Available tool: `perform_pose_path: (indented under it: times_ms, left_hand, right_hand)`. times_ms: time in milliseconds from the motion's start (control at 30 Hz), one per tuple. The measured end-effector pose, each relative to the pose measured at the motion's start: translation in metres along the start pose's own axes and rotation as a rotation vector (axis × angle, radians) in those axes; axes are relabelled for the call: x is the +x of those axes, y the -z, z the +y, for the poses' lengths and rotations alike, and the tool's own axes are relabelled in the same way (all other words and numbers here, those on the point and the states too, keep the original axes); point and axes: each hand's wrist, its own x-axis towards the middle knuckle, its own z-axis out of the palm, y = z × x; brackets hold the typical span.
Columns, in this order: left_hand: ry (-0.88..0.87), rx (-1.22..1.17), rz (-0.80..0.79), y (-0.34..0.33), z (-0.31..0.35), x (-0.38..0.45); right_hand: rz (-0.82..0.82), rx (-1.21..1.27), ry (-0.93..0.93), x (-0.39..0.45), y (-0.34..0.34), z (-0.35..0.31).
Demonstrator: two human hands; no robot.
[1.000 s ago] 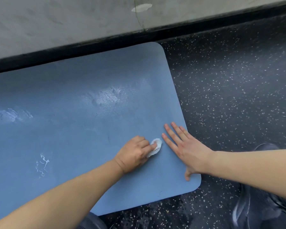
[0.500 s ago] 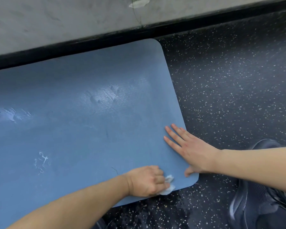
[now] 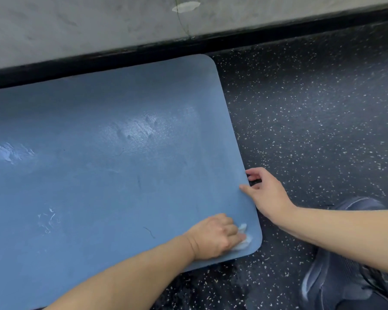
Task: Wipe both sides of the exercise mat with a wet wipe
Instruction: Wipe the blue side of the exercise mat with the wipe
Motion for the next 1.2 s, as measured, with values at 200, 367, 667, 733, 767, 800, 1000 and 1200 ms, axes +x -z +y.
perform_pose_path:
  times_ms: [200, 367, 667, 733, 767, 800, 1000, 1200]
  left_hand:
    - [0.092, -0.047, 0.024, -0.015, 0.020, 0.002]
    - [0.130, -0.033, -0.033, -0.005, 0.010, 0.007]
    - [0.163, -0.066, -0.064, -0.006, 0.018, 0.017]
    - [0.331, 0.016, 0.145, 0.003, -0.009, 0.020]
    - [0.427, 0.040, 0.261, 0.008, -0.018, 0.022]
    - [0.501, 0.043, 0.342, 0.008, -0.019, 0.026]
    - [0.292, 0.076, 0.180, 0.002, -0.016, 0.049]
    - [0.527, 0.128, 0.423, 0.013, -0.038, 0.061]
  right_hand:
    - [-0.240, -0.043, -0.043, 0.031, 0.029, -0.014]
    - [-0.353, 0.132, -0.071, 0.051, 0.037, -0.029]
    - [-0.490, 0.381, -0.196, 0.095, 0.028, -0.055]
    - [-0.535, 0.396, -0.211, 0.101, 0.030, -0.053]
    - [-0.556, 0.409, -0.219, 0.103, 0.031, -0.052]
    - [-0.573, 0.426, -0.223, 0.104, 0.031, -0.051]
    - [-0.588, 0.460, -0.196, 0.103, 0.031, -0.047]
    - [-0.593, 0.497, -0.169, 0.100, 0.031, -0.043]
